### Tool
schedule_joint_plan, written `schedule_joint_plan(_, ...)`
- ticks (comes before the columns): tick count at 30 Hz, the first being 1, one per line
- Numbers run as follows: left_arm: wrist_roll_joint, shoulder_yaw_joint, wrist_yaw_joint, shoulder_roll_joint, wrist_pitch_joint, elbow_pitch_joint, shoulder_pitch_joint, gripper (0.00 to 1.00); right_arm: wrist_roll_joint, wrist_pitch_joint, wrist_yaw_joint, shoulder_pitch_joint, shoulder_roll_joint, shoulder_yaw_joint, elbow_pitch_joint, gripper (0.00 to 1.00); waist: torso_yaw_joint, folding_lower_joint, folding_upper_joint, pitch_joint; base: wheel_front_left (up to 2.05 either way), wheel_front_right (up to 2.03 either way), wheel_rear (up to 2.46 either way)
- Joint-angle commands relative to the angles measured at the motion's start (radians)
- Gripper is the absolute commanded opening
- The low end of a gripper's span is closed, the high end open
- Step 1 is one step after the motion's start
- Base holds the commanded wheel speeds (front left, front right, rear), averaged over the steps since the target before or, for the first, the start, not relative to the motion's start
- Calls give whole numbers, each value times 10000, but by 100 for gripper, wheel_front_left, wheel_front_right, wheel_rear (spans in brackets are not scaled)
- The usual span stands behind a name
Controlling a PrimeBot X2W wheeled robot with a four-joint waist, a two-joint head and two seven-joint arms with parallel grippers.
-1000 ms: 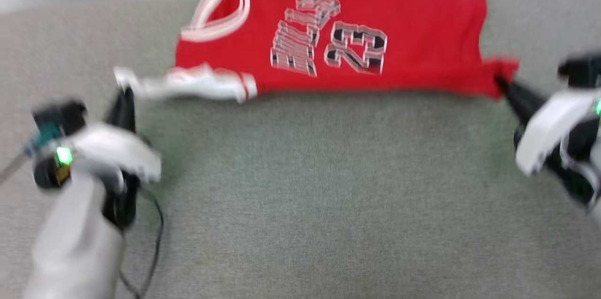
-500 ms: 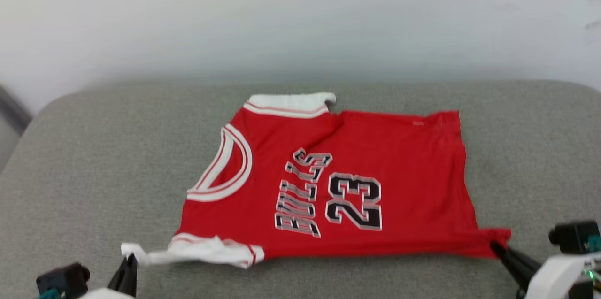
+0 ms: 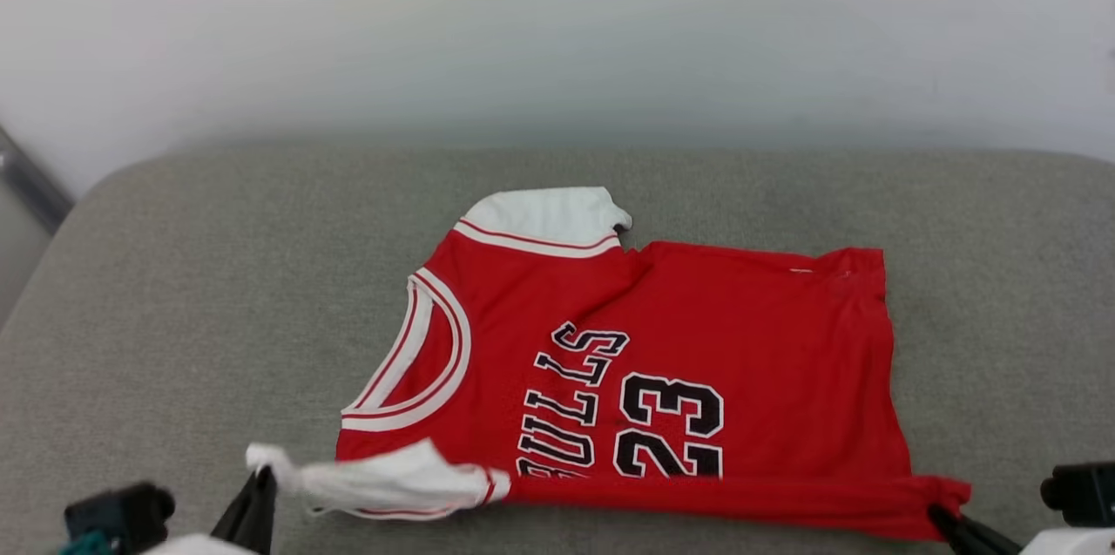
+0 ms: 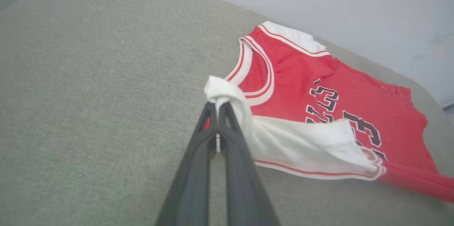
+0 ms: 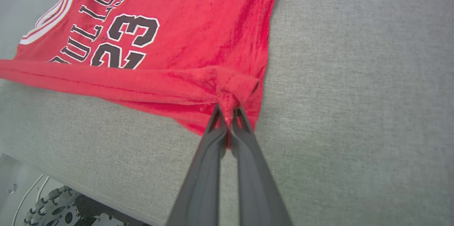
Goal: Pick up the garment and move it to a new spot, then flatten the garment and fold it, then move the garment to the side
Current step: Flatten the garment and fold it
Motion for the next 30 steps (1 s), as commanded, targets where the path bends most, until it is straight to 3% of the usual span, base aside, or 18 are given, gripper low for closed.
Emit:
schedule_joint_plan(1,97,-57,-92,-2,13,55,-477,0,-158,171,-16,-244,86,-138,-158,0,-31,2,-1,369,0,0,0)
schedule_joint_plan(11,447,-773,-1030,-572,-352,1990,-3721,0,-651,1055,-13,-2487,243,209,218,0,-206,2,-1,1967,0,0,0)
schedule_joint_plan(19,20,-1140,-1727,-1048,-89,4175,-5059,0,-573,722,-13,-3774,90,1166,1569,0,-432,2,-1,2780,0,0,0)
schedule_joint_plan(20,-33,-1172,-1812,-1104,-48,4426,-5166,0,-574,582,-13,-3889,54,1299,1758,5,-458,2,-1,2834,0,0,0)
schedule_joint_plan(21,-76,-1180,-1900,-1103,-8,4689,-5280,0,-551,465,-13,-3968,41,1429,1960,30,-472,2,-1,2881,0,0,0)
schedule_joint_plan(22,-193,-1179,-1993,-1183,-3,4890,-5368,14,-494,361,-17,-3997,61,1488,2190,50,-477,2,-1,2894,0,0,0)
schedule_joint_plan(23,-257,-1194,-2091,-1233,-32,5074,-5434,45,-466,252,-17,-4039,32,1619,2339,99,-477,2,-1,2893,0,0,0)
schedule_joint_plan(25,-329,-1173,-2222,-1234,-100,5445,-5471,94,-324,-62,-17,-4114,3,1731,2556,100,-490,2,-1,2861,0,0,0)
schedule_joint_plan(26,-329,-1173,-2222,-1234,-100,5445,-5471,94,-324,-62,-17,-4114,3,1731,2556,100,-490,2,-1,2861,0,0,0)
schedule_joint_plan(27,-404,-1142,-2271,-1250,-117,5604,-5484,100,-287,-185,-19,-4121,-42,1784,2669,100,-503,2,-1,2816,0,0,0)
schedule_joint_plan(30,-506,-1046,-2412,-1189,-192,5931,-5483,100,-91,-742,-22,-4001,-68,1718,2870,100,-514,2,-1,2593,0,0,0)
